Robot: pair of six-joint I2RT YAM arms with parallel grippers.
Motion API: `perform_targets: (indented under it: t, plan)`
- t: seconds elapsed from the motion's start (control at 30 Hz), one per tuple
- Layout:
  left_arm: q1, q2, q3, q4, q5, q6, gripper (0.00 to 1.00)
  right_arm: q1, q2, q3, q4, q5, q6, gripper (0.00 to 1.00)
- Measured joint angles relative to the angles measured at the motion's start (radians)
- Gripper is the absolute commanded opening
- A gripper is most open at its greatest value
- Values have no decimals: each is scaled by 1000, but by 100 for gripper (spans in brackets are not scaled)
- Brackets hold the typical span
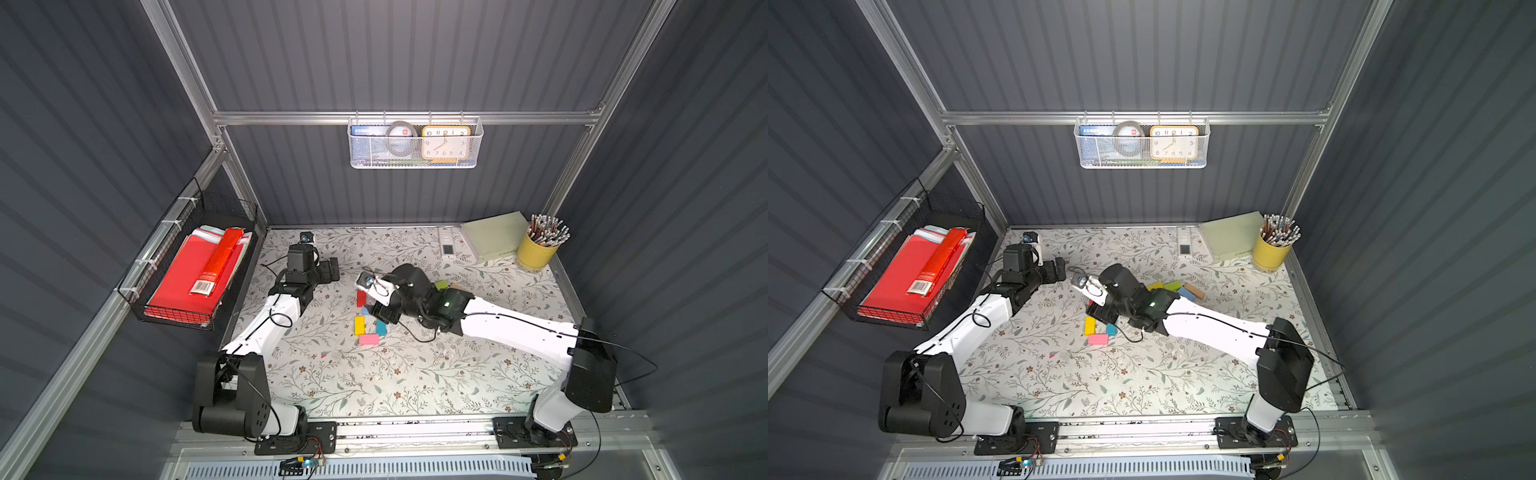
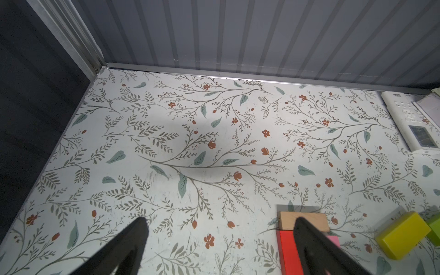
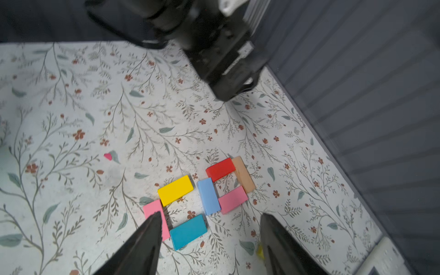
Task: Assemble the number 8 with building blocks
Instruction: Assemble the building block at the center of the board, then adjust the building block at the center of the board.
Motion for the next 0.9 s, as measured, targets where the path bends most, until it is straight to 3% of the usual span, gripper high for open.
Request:
perform_targets:
  t: [0.17, 0.5, 0.67, 0.9]
  plan:
    - [0, 0, 0, 0, 0, 0, 99, -79, -21, -81, 7, -40, 160, 72]
    - [0, 0, 0, 0, 0, 0, 99, -118, 47, -119, 1, -12, 338, 76]
    - [0, 0, 0, 4, 9, 0, 99, -195, 54, -119, -3, 23, 418, 92]
    - [0, 0, 0, 11, 27, 0, 99, -343, 89, -68, -62, -4, 545, 86]
